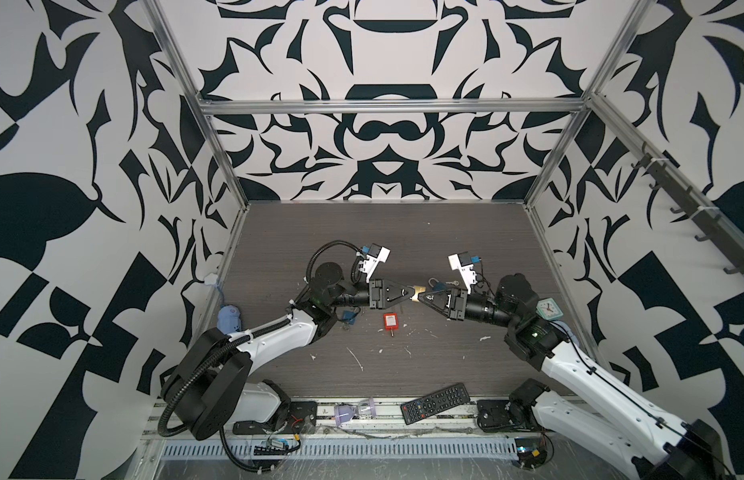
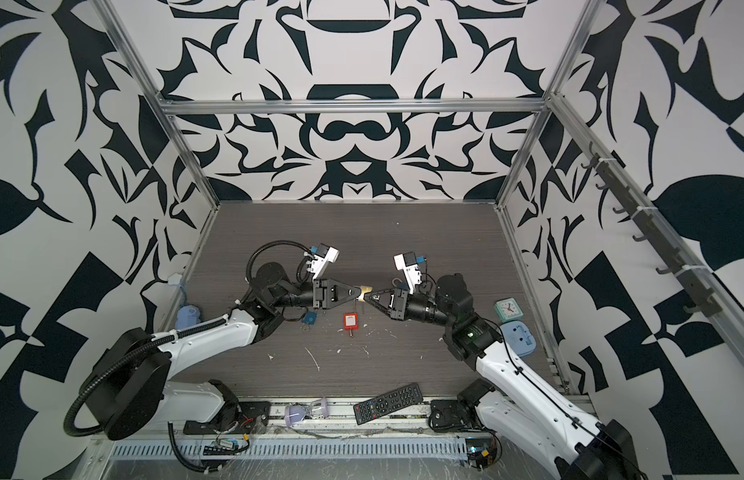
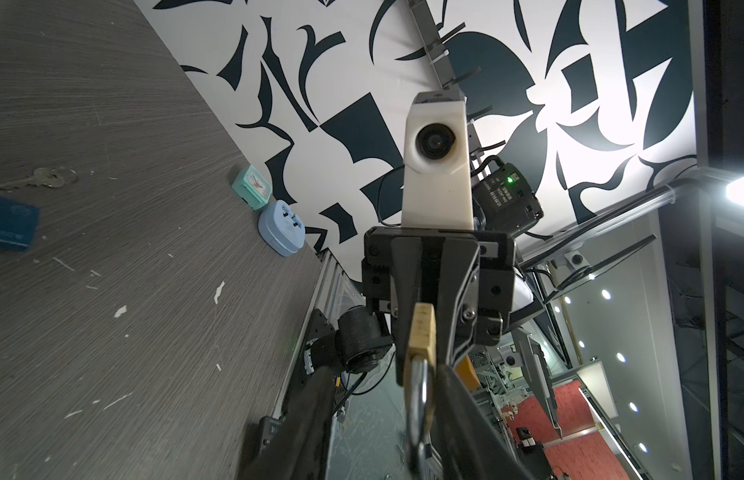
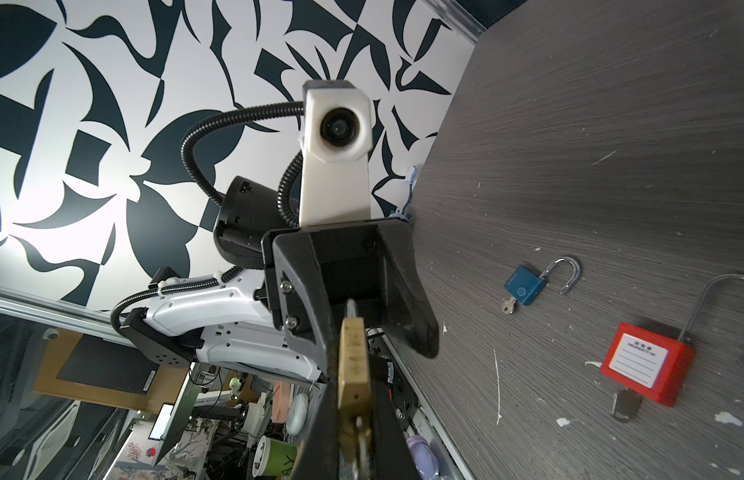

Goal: Lock with the key

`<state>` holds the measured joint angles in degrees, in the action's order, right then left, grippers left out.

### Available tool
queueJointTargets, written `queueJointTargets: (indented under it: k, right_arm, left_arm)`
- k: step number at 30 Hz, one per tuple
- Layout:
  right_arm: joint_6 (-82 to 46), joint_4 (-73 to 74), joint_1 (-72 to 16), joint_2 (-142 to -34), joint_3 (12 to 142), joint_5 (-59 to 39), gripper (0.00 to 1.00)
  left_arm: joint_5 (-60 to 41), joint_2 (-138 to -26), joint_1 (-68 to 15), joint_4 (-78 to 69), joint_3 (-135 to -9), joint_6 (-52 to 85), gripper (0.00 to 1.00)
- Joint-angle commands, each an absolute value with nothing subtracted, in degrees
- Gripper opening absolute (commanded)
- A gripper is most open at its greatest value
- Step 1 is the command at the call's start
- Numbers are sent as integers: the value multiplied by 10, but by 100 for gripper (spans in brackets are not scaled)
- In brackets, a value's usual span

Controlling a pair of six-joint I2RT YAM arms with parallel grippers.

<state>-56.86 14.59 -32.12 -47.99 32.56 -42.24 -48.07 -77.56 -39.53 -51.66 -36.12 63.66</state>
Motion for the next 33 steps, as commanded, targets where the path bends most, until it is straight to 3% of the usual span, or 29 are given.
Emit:
queueJointTargets:
  k: [1,15,27,33]
  right_arm:
    - [-570,194,-324,-475,326,-428,0]
    - [-551,160,-324,-468,326,-406,0]
    - [-543,154,-324,-469,324,-402,0]
    - [-516,96,-321,-432,332,-374,32]
  left_arm:
    - [-491,-784,-400,-540,-378,643,38]
    - [-509,-798,-413,-547,-392,646,27]
    - [-518,-820,-419,-572,-395,662,0]
    - [-502,-814,-409,-574,-376,659,0]
